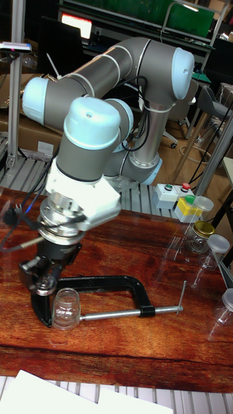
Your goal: Unscrew the lid from the jar
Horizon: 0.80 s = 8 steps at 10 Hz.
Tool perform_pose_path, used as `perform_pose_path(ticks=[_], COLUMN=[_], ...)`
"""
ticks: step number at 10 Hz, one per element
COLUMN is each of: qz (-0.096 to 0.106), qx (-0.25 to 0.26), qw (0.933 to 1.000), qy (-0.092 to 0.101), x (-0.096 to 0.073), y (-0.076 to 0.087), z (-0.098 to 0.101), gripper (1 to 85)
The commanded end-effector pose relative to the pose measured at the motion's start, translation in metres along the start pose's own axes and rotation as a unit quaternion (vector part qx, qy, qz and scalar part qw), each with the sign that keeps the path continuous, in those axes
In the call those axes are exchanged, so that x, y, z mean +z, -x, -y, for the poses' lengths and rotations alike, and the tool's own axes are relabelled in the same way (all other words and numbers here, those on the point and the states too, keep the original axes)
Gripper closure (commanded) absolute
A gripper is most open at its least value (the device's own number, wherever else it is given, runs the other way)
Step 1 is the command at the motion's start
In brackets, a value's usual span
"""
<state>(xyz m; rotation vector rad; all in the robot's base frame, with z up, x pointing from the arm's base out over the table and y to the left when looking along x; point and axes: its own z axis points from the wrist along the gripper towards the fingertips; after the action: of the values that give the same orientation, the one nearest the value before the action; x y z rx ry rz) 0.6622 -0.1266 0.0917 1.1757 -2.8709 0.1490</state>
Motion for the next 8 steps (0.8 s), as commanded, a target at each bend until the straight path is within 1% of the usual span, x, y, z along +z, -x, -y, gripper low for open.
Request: perform_pose_path(ticks=[1,2,4,5,6,7,8], qz=[0.012,0.026,0.038,0.043,0.046,0.045,0.041], qx=[0.119,0.138,0.161,0.168,0.168,0.171,0.174], qw=[0.9928,0.9898,0.9852,0.9836,0.9836,0.9832,0.9829], qy=[0.006,0.024,0.044,0.049,0.046,0.047,0.043], x=[0.006,0.008,0.012,0.015,0.016,0.015,0.014], y=[-0.013,-0.008,-0.009,-0.009,-0.009,-0.008,-0.007], z=[-0.001,-0.010,-0.023,-0.027,-0.025,-0.025,-0.022], gripper=[52.0,52.0,52.0,52.0,52.0,51.7,51.0])
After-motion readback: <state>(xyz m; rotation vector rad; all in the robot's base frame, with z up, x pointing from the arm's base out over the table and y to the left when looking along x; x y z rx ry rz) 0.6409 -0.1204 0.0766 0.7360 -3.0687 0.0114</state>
